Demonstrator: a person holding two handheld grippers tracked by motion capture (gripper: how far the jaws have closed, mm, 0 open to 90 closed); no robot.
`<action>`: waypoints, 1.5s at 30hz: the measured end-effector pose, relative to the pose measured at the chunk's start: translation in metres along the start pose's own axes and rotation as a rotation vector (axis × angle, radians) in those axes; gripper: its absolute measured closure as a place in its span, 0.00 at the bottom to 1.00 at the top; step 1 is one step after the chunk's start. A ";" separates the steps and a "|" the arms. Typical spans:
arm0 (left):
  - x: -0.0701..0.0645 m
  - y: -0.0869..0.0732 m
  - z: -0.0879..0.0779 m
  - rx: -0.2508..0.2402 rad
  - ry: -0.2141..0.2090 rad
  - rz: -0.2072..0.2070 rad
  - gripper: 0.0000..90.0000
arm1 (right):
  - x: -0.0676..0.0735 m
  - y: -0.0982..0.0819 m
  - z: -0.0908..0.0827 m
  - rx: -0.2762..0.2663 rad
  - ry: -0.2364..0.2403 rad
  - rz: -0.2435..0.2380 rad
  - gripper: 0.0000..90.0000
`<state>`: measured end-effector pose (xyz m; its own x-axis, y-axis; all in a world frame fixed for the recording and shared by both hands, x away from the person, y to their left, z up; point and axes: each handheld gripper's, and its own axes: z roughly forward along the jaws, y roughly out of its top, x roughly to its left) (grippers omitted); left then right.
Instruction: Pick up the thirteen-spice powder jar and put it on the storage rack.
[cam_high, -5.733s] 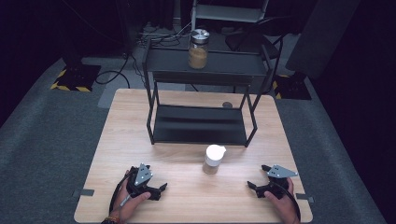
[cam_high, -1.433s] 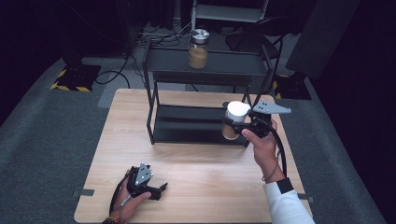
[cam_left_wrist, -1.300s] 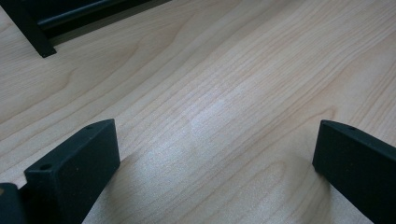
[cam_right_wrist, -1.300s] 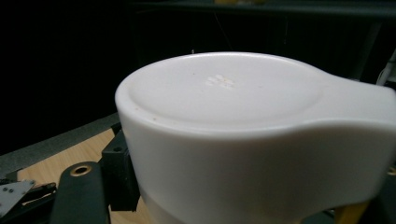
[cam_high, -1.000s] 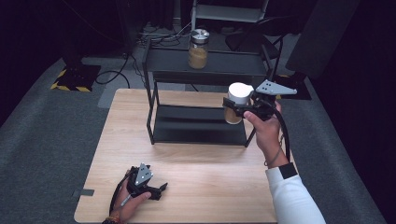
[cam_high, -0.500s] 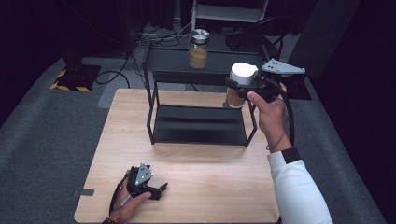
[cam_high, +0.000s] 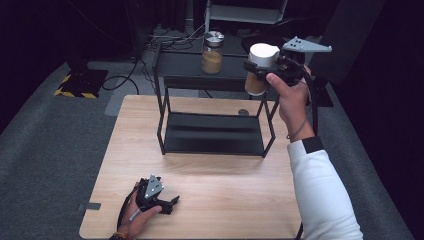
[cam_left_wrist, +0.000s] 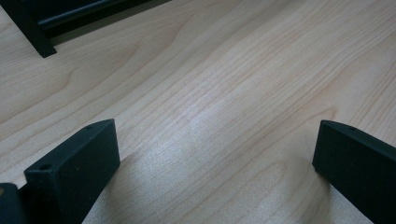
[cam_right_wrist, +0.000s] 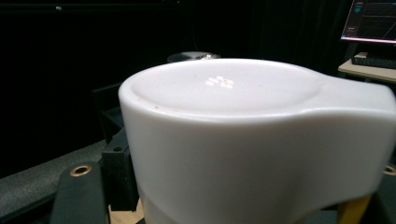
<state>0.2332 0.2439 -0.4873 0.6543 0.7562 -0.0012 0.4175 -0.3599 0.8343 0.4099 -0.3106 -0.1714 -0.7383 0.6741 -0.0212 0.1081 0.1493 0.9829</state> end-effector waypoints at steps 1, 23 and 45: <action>0.000 0.000 0.000 0.000 0.000 0.000 0.00 | -0.002 0.002 0.001 -0.004 -0.001 0.003 0.31; 0.000 0.000 0.000 0.000 -0.003 0.003 0.00 | -0.021 0.020 0.036 -0.039 -0.081 0.062 0.31; 0.001 0.000 0.000 -0.001 -0.008 0.006 0.00 | -0.032 0.000 0.065 -0.062 -0.133 0.108 0.31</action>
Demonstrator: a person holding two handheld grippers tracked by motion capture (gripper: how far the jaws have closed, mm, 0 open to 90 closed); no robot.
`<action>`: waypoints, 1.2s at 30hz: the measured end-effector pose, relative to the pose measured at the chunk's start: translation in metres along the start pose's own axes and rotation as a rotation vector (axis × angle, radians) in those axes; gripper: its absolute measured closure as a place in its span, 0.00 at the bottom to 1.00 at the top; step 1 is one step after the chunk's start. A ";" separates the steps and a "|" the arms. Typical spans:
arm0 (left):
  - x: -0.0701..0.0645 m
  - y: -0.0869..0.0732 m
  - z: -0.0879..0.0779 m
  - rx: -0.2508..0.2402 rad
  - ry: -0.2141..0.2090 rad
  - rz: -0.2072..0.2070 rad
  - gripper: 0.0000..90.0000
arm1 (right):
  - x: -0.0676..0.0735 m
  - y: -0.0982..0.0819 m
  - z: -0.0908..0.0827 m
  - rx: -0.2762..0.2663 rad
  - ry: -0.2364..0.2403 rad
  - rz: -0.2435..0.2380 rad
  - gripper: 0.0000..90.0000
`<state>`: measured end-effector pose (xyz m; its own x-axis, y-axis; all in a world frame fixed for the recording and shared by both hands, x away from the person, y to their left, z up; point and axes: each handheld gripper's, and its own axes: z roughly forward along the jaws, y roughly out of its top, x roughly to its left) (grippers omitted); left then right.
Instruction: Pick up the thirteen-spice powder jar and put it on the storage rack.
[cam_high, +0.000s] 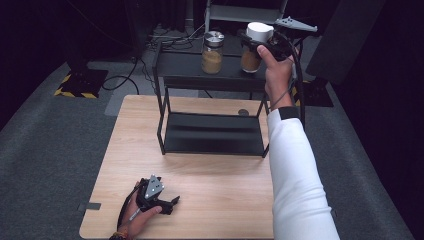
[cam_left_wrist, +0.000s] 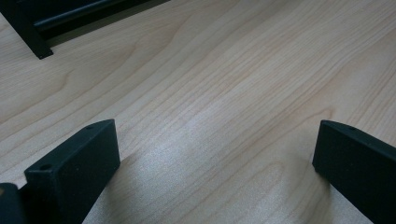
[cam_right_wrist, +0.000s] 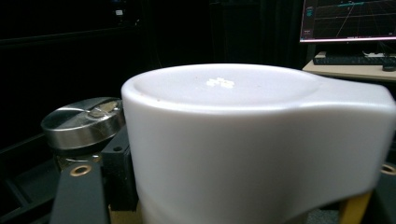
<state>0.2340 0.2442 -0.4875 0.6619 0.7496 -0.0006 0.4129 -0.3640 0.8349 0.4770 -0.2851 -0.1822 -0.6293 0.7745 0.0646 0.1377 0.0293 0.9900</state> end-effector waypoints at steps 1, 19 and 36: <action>0.000 0.000 0.000 0.000 0.000 0.000 0.00 | 0.000 -0.001 0.001 0.000 -0.001 0.004 0.31; 0.000 0.000 0.000 0.000 -0.001 0.000 0.00 | 0.001 -0.010 0.002 0.001 -0.026 0.003 0.31; 0.000 0.000 0.000 0.000 -0.001 0.000 0.00 | 0.004 -0.006 -0.001 -0.021 -0.012 -0.057 0.09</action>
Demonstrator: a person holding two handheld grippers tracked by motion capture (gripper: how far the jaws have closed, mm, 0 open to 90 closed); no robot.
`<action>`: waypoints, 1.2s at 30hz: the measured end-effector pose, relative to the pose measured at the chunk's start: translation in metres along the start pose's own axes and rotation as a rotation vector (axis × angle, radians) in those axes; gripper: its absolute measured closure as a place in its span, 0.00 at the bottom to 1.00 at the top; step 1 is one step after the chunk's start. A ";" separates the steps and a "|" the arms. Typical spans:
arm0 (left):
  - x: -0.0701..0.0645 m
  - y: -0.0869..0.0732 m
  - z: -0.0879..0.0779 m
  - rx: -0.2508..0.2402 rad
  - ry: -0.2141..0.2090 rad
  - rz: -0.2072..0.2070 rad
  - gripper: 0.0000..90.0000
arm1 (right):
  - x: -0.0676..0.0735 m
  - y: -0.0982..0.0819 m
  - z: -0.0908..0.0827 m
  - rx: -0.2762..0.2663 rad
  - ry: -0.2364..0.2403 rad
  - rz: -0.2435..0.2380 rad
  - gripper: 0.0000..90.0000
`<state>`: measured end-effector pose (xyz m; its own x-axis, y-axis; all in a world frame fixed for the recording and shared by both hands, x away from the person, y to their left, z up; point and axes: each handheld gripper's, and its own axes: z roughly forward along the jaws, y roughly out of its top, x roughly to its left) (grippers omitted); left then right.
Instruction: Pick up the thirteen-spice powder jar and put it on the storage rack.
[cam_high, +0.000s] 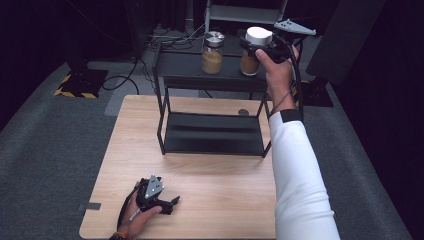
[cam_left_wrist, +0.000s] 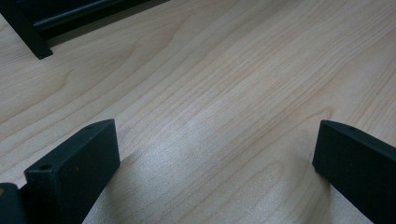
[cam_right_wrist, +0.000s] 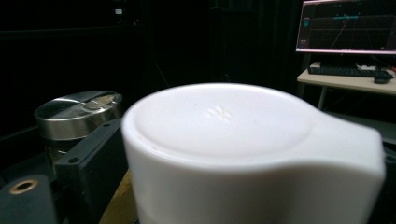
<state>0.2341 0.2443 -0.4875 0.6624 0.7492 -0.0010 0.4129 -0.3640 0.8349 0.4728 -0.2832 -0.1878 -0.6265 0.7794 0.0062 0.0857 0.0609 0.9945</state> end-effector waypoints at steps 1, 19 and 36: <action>0.000 0.000 0.000 0.000 0.000 0.000 0.00 | 0.002 0.002 -0.001 0.000 -0.007 -0.014 0.09; 0.000 0.000 0.000 0.000 0.001 -0.003 0.00 | 0.011 0.007 -0.040 -0.080 -0.025 -0.097 0.04; -0.001 0.000 0.000 0.001 0.006 -0.004 0.00 | 0.022 -0.011 -0.104 -0.074 -0.017 -0.168 0.02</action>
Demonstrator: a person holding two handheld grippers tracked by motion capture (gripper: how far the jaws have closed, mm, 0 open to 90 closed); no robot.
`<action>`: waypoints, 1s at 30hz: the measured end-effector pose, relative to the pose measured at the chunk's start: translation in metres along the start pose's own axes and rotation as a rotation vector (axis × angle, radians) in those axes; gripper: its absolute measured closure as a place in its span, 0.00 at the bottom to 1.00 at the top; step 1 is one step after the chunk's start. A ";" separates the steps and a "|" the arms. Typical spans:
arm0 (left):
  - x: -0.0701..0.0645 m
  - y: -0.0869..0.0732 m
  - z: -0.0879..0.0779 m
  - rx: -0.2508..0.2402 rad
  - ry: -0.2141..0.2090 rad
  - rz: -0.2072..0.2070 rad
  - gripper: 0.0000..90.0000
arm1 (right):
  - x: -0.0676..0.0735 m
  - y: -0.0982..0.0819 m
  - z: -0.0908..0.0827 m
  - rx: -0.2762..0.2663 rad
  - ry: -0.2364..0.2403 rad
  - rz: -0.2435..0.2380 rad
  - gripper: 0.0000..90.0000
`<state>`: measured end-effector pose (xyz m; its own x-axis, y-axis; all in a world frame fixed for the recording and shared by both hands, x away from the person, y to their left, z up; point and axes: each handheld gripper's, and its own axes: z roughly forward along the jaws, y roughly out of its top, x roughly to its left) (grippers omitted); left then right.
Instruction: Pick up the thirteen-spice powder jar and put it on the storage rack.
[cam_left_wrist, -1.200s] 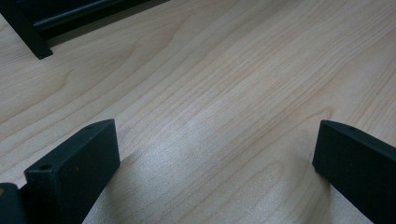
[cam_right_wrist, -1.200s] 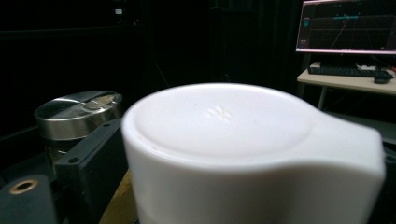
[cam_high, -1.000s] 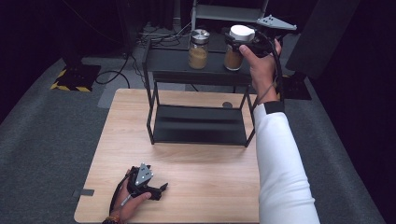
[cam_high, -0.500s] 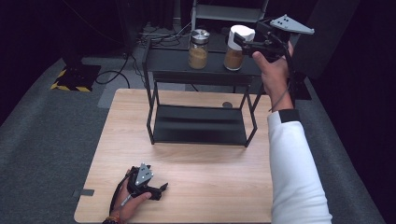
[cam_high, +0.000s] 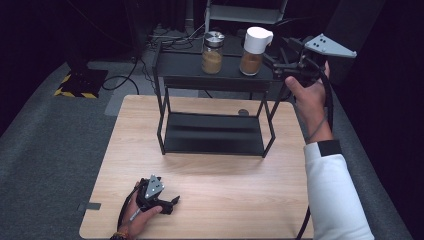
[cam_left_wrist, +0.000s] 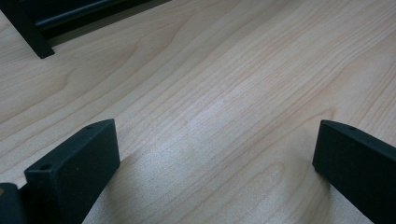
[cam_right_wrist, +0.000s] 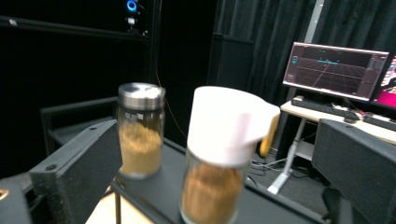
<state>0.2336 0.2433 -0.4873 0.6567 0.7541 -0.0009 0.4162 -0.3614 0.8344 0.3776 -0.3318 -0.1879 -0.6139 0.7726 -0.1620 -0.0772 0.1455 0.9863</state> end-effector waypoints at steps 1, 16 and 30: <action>0.000 0.000 0.000 0.000 0.001 0.000 0.00 | 0.001 -0.003 -0.004 -0.004 0.002 -0.004 0.02; 0.000 0.000 0.000 0.000 0.002 0.000 0.00 | 0.012 -0.050 -0.044 0.031 0.002 -0.043 0.02; 0.000 0.000 0.000 0.000 0.002 0.000 0.00 | 0.029 -0.094 -0.051 0.154 0.050 -0.066 0.02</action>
<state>0.2334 0.2431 -0.4874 0.6555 0.7552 -0.0003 0.4163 -0.3610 0.8345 0.3270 -0.3547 -0.2835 -0.6497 0.7275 -0.2205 0.0006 0.2905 0.9569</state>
